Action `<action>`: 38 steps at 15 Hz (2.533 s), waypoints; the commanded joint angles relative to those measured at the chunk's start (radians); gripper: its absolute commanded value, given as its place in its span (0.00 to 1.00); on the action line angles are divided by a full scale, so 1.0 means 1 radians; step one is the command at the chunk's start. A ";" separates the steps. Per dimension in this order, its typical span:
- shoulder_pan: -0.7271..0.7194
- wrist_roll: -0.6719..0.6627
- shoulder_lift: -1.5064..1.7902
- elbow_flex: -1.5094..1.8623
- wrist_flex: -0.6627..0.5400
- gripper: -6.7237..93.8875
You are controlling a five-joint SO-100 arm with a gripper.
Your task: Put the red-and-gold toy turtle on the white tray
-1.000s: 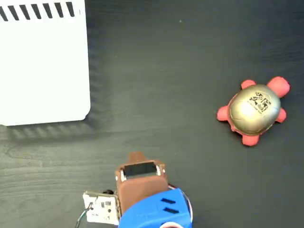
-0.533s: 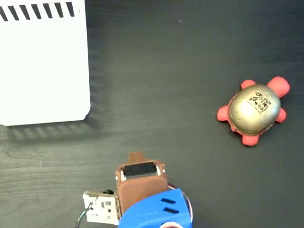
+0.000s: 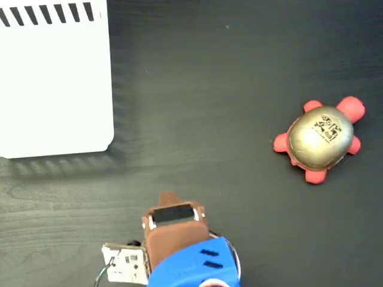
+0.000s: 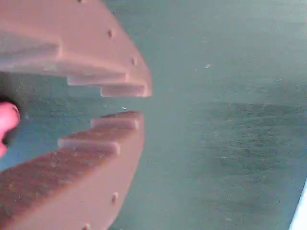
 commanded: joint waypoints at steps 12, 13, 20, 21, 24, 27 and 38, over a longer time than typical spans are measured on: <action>0.290 -0.543 -0.997 -0.845 -0.064 0.07; 0.337 -0.614 -1.066 -0.893 -0.061 0.07; 0.561 -1.023 -1.468 -1.335 0.170 0.07; 0.598 -1.063 -1.493 -1.358 0.178 0.07; 0.755 -1.322 -1.511 -1.318 0.117 0.07; 0.838 -1.399 -1.537 -1.295 0.086 0.07; 0.871 -1.453 -1.632 -1.345 0.155 0.60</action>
